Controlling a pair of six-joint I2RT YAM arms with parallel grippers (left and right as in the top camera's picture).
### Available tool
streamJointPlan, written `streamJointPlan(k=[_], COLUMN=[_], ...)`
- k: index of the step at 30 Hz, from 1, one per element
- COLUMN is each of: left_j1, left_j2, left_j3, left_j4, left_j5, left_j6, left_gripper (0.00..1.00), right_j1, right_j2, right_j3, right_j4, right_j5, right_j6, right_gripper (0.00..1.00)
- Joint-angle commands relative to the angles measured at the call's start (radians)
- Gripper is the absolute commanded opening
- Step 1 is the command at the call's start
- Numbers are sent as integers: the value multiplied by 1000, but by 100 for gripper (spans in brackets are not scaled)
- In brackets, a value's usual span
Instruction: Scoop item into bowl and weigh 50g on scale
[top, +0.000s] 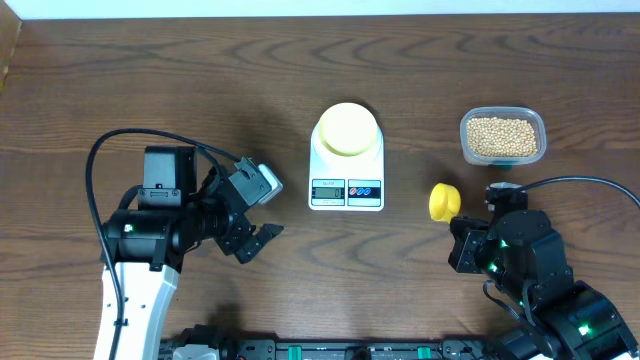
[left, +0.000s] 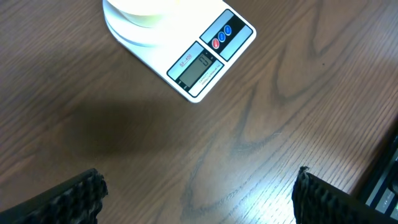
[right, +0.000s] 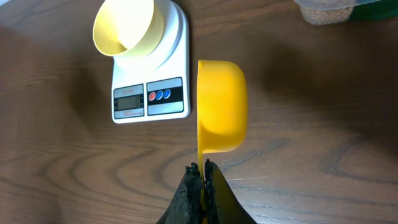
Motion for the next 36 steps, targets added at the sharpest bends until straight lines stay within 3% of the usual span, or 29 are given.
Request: streamJointPlan(k=[1, 9, 36], left_j1=[6, 6, 14], left_j2=[8, 45, 50], left_j3=[19, 25, 26], left_j4=[2, -4, -1], left_j5=[-1, 60, 21], left_j6=[-64, -69, -66], left_gripper=[98, 98, 98], right_j1=[-5, -5, -5], right_j2=[-2, -2, -2], right_j3=[-8, -8, -20], right_j4=[0, -2, -23], right_j5=[9, 9, 8], right_j6=[-8, -8, 19], right_gripper=[1, 1, 1])
